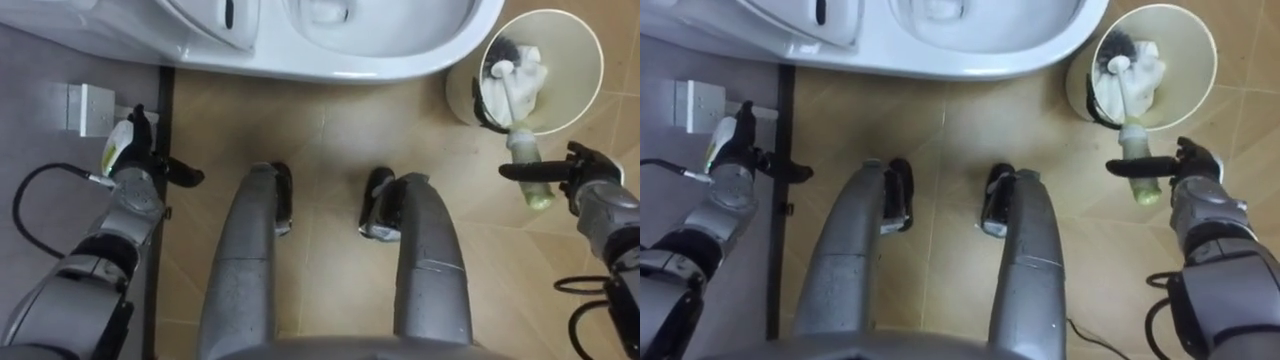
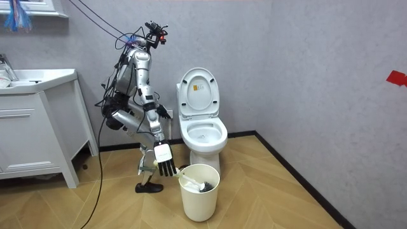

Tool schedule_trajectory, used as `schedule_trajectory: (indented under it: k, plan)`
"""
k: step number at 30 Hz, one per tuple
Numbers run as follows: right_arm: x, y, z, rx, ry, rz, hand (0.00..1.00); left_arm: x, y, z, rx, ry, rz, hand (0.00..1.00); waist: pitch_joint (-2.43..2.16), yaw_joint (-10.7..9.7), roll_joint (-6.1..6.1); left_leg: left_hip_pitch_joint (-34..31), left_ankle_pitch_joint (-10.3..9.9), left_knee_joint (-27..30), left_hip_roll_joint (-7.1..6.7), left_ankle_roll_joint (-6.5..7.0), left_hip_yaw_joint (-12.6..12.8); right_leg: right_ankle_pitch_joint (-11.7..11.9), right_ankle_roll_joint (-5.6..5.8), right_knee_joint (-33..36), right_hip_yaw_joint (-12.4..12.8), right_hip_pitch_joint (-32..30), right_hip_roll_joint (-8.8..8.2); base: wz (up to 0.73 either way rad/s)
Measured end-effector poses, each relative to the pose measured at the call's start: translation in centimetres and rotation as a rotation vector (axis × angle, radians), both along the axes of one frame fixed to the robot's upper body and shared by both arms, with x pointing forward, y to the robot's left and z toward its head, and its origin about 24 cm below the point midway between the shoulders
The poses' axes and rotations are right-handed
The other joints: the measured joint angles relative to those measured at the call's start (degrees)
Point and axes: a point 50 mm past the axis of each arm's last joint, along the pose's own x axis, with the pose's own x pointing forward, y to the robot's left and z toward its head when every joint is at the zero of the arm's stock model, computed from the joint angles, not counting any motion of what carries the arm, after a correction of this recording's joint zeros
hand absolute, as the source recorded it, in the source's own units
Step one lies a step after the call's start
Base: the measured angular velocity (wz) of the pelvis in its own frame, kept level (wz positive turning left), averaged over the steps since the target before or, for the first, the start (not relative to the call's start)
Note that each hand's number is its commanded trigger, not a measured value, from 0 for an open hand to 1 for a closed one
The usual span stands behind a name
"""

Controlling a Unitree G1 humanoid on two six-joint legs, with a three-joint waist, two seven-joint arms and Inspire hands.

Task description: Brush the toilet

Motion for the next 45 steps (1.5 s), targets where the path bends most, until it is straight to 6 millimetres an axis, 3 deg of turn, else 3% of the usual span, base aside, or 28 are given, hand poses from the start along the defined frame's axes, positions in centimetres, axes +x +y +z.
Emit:
schedule_trajectory:
  k: [11, 29, 37, 45]
  plan:
    - [0.6, -0.5, 0.8, 0.004, -0.018, 0.022, 0.00, 0.3, 0.0, 0.3, -0.008, -0.015, 0.008, 0.00, 0.02, 0.0, 0.91, -3.4, -1.0, 3.7, 0.12, -0.30, -0.5, -1.0, -0.58, 3.7, -0.1, -3.3, -0.30, 0.01]
    - [3.1, -0.1, 2.9, -0.019, -0.075, 0.058, 0.00, 2.4, -0.6, 2.0, -0.002, -0.083, 0.000, 0.00, 0.13, -0.3, 0.82, -8.3, -1.5, 5.8, 0.07, -0.38, -0.5, -1.7, -0.59, 6.2, 0.4, -8.5, -0.20, 0.00]
    - [2.9, 0.1, 2.5, 0.041, -0.079, 0.047, 0.00, 2.0, 0.1, 1.8, 0.007, -0.069, 0.003, 0.00, 0.22, -1.7, 0.69, -8.4, -1.6, 5.6, 0.04, -0.54, -0.8, -2.0, -0.65, 6.0, 0.2, -8.4, -0.13, 0.00]
    - [1.9, 0.1, 1.5, 0.068, 0.004, 0.103, 0.00, 1.6, 0.3, 1.5, 0.026, -0.028, -0.025, 0.00, 0.58, -1.5, 0.08, -8.6, -1.6, 5.9, -0.06, -0.54, -1.1, -2.0, -0.64, 6.1, -0.1, -8.3, -0.23, 0.00]
